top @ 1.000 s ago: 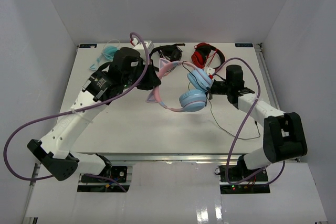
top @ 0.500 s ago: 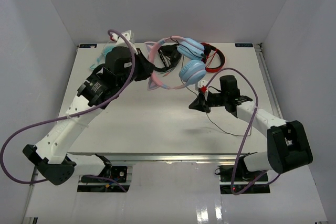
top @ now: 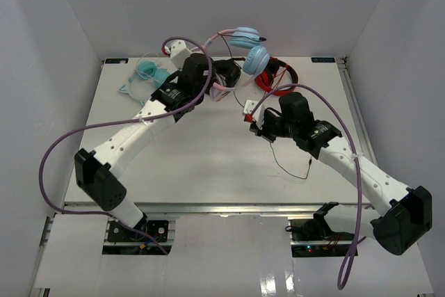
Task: Wrap the headphones
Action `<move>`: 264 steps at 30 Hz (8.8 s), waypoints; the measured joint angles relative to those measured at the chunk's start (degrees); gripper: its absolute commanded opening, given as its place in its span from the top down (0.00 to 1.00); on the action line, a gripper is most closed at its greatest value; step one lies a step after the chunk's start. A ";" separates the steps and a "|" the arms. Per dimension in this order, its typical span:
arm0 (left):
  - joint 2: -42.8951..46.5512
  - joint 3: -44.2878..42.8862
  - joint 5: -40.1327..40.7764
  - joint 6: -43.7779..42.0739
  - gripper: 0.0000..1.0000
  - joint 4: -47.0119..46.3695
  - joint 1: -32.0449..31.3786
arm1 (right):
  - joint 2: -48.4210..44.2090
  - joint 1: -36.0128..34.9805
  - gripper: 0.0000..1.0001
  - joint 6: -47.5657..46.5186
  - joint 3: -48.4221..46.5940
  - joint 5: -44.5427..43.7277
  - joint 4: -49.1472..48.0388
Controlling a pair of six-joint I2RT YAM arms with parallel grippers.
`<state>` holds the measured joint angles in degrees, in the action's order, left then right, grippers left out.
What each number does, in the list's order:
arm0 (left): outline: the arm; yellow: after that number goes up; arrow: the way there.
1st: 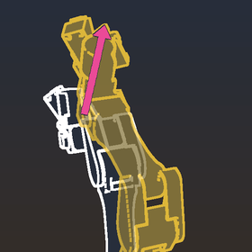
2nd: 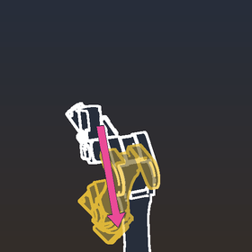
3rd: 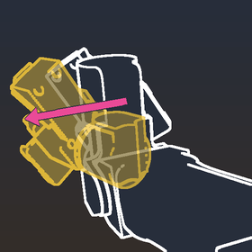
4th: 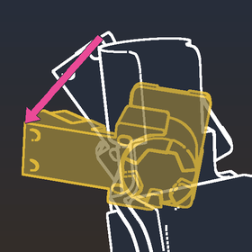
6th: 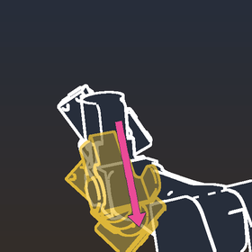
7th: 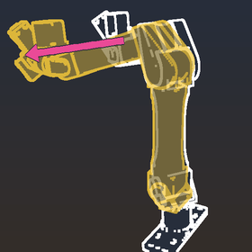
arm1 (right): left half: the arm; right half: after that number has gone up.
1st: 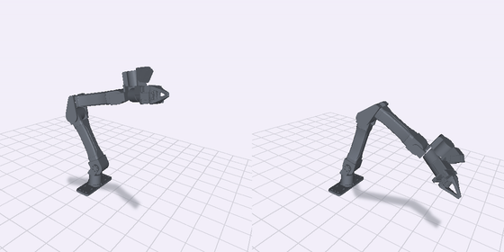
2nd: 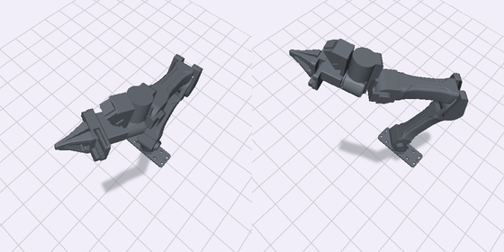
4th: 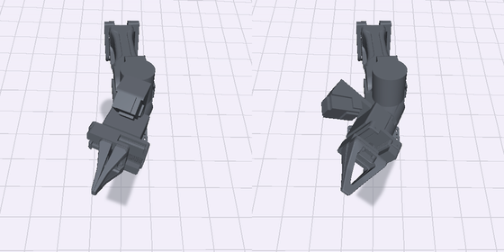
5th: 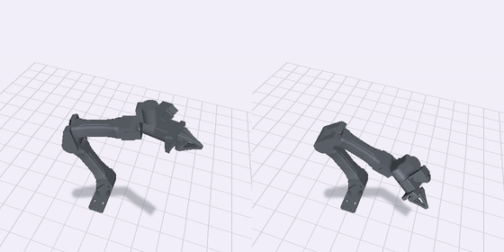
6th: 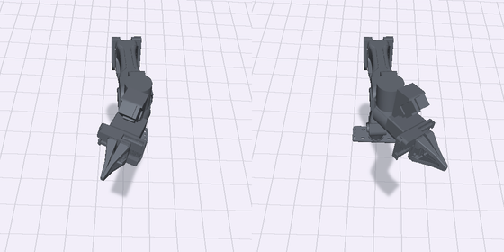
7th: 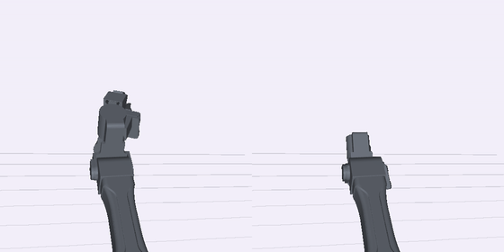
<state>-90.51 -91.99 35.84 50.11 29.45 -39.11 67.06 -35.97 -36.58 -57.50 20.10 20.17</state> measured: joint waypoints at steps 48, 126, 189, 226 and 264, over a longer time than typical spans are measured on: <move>17.58 20.74 -43.92 -26.98 1.00 -5.33 -3.39 | 6.42 20.93 0.44 19.67 13.36 38.60 -16.96; 5.12 8.20 -12.39 0.25 1.00 -2.87 -3.26 | -17.82 14.65 0.92 0.96 24.04 17.07 -14.97; -25.64 0.86 -32.94 -30.95 1.00 9.44 -10.16 | -8.45 3.28 0.92 -16.35 25.76 0.91 -18.87; -18.25 9.05 -30.52 -31.25 1.00 9.15 -1.37 | -4.95 19.02 0.16 7.05 17.42 9.25 -17.33; -18.16 13.64 -33.40 -33.11 1.00 6.29 1.55 | -5.08 15.56 0.13 -42.31 16.17 30.39 14.62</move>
<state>-108.66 -78.35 2.45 17.00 35.74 -37.56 61.98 -20.42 -78.89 -41.33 50.50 34.79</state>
